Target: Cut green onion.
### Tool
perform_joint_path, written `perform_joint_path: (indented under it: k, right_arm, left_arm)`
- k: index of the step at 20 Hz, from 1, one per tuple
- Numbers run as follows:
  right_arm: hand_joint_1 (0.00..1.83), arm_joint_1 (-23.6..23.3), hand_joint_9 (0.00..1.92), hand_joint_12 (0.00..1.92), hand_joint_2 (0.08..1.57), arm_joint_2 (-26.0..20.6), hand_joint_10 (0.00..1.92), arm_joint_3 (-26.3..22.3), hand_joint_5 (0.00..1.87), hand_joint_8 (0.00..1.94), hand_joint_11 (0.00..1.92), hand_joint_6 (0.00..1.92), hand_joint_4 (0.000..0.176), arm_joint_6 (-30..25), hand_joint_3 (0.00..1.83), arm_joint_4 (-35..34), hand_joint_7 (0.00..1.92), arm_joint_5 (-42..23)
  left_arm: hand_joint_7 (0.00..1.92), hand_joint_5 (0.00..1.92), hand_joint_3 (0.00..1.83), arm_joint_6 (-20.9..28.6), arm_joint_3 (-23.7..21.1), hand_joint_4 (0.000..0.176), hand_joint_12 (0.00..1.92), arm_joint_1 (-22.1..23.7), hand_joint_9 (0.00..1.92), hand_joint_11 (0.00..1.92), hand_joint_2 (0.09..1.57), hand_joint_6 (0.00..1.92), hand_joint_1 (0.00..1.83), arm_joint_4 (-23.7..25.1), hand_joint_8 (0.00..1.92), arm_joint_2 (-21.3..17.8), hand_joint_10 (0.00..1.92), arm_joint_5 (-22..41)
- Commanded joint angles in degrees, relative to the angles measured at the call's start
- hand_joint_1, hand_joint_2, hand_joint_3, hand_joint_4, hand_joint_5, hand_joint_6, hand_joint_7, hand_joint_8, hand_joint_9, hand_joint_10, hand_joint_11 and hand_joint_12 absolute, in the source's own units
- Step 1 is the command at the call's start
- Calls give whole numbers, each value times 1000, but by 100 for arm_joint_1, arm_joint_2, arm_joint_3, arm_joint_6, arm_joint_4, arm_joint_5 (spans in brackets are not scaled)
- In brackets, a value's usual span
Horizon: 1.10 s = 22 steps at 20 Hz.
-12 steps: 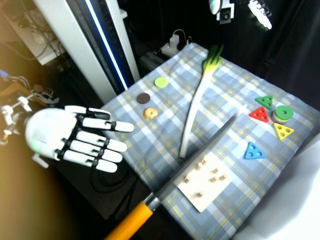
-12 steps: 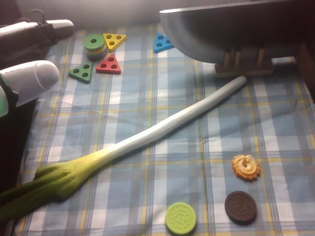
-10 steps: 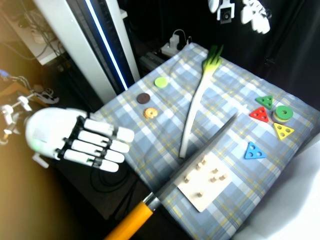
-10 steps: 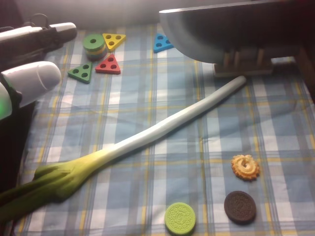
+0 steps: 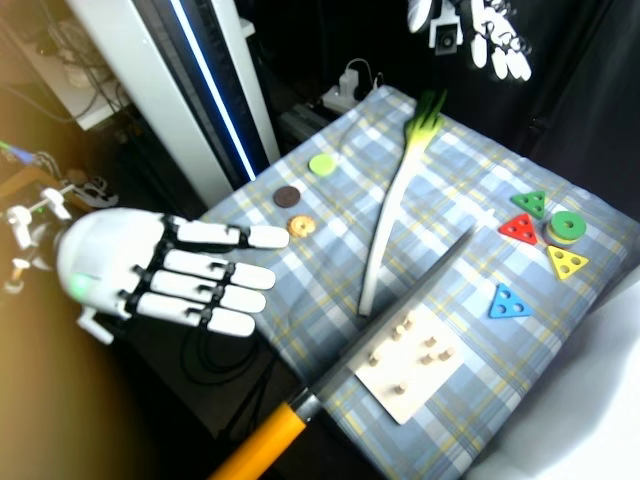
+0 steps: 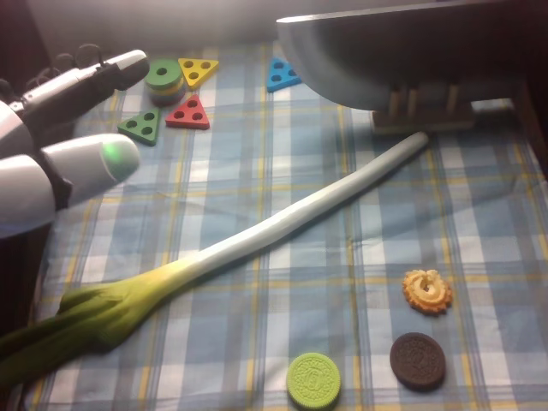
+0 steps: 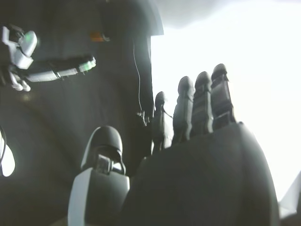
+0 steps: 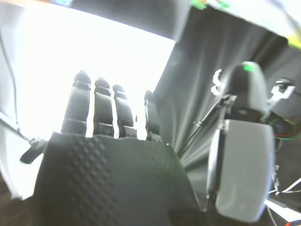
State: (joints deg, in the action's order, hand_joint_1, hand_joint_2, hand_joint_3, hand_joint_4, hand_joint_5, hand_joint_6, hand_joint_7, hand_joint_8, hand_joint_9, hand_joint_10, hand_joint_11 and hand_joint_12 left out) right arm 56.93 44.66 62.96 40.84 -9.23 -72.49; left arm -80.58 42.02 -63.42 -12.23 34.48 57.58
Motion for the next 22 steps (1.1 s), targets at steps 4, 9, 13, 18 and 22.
perform_joint_path:
  k: [4, 9, 13, 18, 22]
  right_arm:
    - [802, -742, 0, 0, 863, 73, 0, 403, 0, 0, 0, 0, 176, 165, 0, -189, 0, 157]
    - [860, -1755, 0, 0, 837, 227, 0, 948, 0, 0, 0, 0, 176, 672, 0, 62, 0, 1858]
    - [844, -2540, 0, 0, 838, 625, 0, 1550, 0, 0, 0, 0, 176, 672, 0, 532, 0, 3125]
    - [870, -3574, 0, 0, 839, 1116, 0, 2192, 0, 0, 0, 0, 176, 1025, 0, 1186, 0, 4579]
    - [898, -3789, 0, 0, 848, 1151, 0, 2245, 0, 0, 0, 0, 176, 1481, 0, 1227, 0, 5036]
  left_arm:
    - [0, 0, 0, 26, 16, 176, 0, 103, 0, 0, 1215, 0, 0, 11, 0, 24, 0, 560]
    - [0, 32, 0, 26, 16, 176, 0, 149, 0, 0, 1222, 9, 0, 110, 0, 84, 0, 453]
    - [0, 55, 1, 26, 16, 176, 0, 149, 0, 0, 1229, 13, 0, 113, 0, 89, 0, 396]
    - [0, 61, 7, 26, 21, 176, 0, 154, 0, 0, 1243, 12, 0, 175, 0, 93, 0, 358]
    - [0, 67, 3, 26, 22, 176, 0, 161, 0, 0, 1239, 11, 0, 186, 0, 98, 0, 340]
